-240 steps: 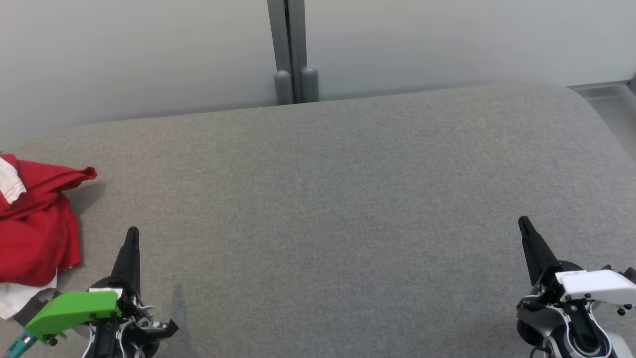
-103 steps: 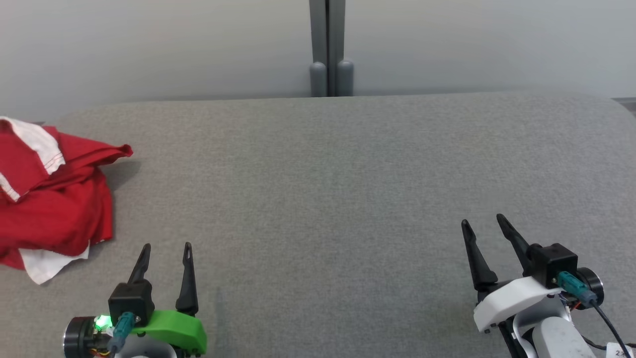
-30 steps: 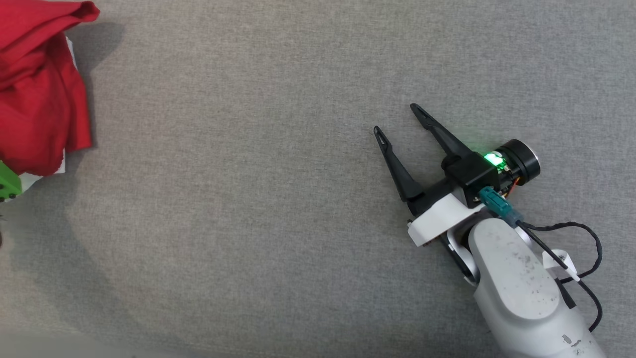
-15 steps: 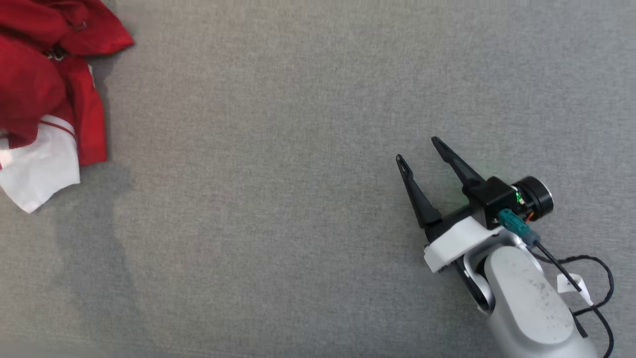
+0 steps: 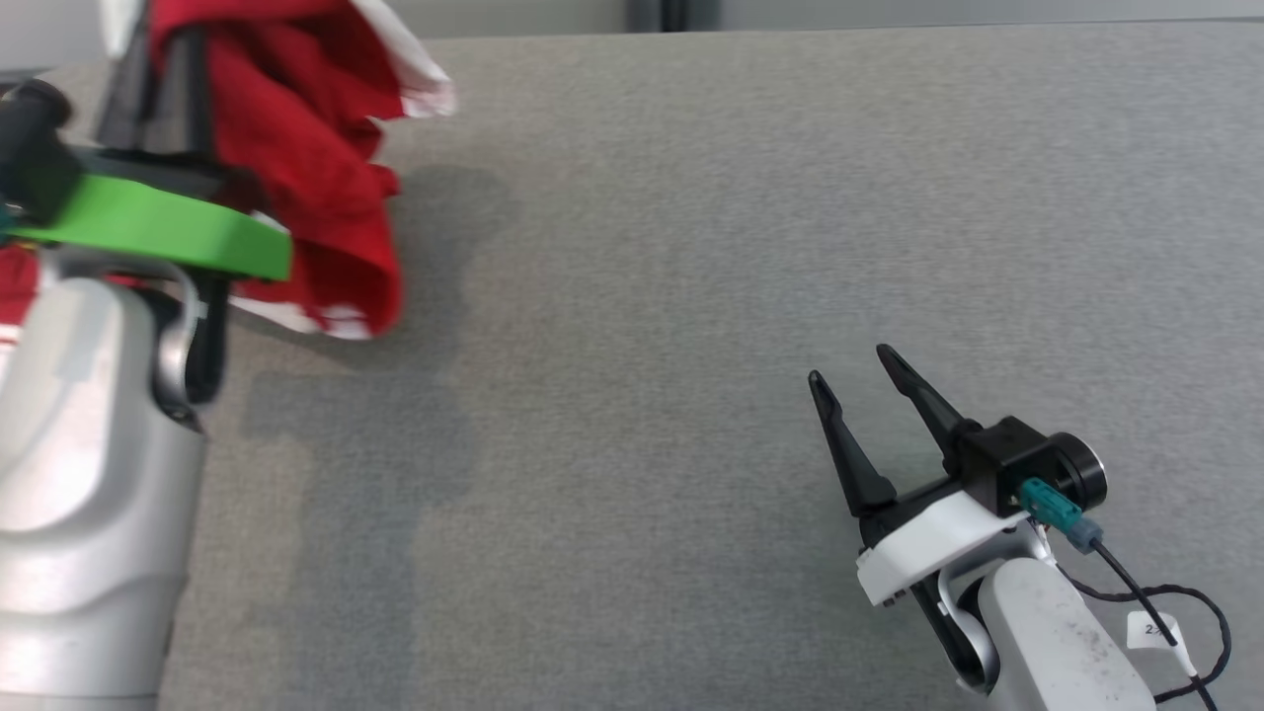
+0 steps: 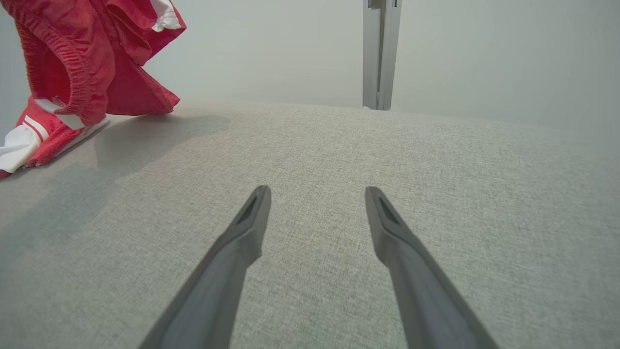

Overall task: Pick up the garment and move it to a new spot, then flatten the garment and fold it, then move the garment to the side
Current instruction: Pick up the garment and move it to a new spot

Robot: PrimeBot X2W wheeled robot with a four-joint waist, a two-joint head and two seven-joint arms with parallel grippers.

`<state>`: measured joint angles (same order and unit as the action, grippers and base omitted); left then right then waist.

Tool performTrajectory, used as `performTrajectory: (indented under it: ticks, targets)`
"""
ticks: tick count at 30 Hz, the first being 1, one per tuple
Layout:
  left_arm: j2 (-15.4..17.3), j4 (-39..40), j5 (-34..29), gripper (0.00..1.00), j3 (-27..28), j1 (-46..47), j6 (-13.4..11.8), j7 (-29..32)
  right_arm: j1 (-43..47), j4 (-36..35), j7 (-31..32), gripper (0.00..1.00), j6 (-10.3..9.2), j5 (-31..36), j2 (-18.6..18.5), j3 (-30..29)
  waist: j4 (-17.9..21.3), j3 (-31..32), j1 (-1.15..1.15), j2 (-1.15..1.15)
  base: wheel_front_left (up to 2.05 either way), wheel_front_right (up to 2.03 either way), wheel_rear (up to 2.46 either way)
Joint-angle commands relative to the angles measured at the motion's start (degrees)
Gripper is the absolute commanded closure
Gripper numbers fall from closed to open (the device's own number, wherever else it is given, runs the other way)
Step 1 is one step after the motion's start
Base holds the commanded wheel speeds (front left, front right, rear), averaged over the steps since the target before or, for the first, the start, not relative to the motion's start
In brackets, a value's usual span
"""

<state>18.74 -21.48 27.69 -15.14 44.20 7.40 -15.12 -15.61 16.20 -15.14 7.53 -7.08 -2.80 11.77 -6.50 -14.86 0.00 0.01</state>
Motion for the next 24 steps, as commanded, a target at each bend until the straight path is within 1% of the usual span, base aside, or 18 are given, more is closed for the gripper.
performTrajectory:
  ticks: [1, 3, 8, 14, 16, 17, 18, 21, 24]
  targets:
    - [-0.8, 0.5, 0.3, 1.00, -0.9, -1.4, 0.1, 0.0, 1.2, -0.3, 0.0, 0.00, -0.08, -0.5, -0.2, -0.2, 5.0, 3.3, 0.00, -0.01, 0.00, 0.00, 0.00]
    - [-2.1, 1.0, 0.0, 1.00, -2.6, -1.9, 0.1, 0.0, 1.5, -0.5, 0.0, 0.00, -0.08, -0.5, -0.2, -0.1, 6.8, 3.6, 0.00, -0.01, 0.00, 0.00, 0.00]
    - [-5.5, -0.1, 1.6, 1.00, -7.4, -2.8, 0.1, 0.0, 2.6, -0.6, 0.0, 0.00, -0.08, -0.8, -0.2, 0.1, 11.4, 4.6, 0.00, -0.01, 0.00, 0.00, 0.00]
    - [-10.0, -0.4, 1.9, 1.00, -12.3, -4.8, 0.1, -0.1, 4.1, -0.8, 0.0, 0.00, -0.08, -0.9, -0.2, -0.7, 14.7, 5.4, 0.00, -0.01, 0.00, 0.00, 0.00]
    - [-10.9, -0.7, 1.3, 1.00, -13.6, -6.3, 0.1, -0.1, 4.6, -0.8, 0.0, 0.00, -0.08, -0.9, -0.2, -0.7, 15.3, 5.8, 0.00, -0.01, 0.00, 0.00, 0.00]
    - [-11.3, -1.3, 1.0, 0.53, -14.6, -7.5, 0.1, -0.1, 4.7, -0.7, 0.0, 0.00, -0.08, -1.0, -0.2, -0.7, 15.6, 5.9, 0.00, -0.01, 0.00, 0.00, 0.00]
    - [-11.5, -2.0, 1.0, 0.00, -15.1, -8.6, 0.1, -0.1, 4.7, -0.5, 0.0, 0.00, -0.08, -1.1, -0.2, -0.5, 15.8, 6.2, 0.00, -0.01, 0.00, 0.00, 0.00]
    - [-12.2, -3.9, 0.2, 0.00, -15.8, -12.2, 0.1, -0.1, 5.1, -0.3, 0.0, 0.00, -0.08, -1.2, -0.2, -0.7, 15.8, 7.0, 0.00, -0.01, 0.00, 0.00, 0.00]
    - [-13.0, -6.1, -0.3, 0.00, -13.3, -16.7, 0.0, -0.1, 5.8, -0.2, 0.0, 0.00, -0.08, -1.3, -0.2, -1.1, 15.1, 8.0, 0.00, -0.01, 0.00, 0.00, 0.00]
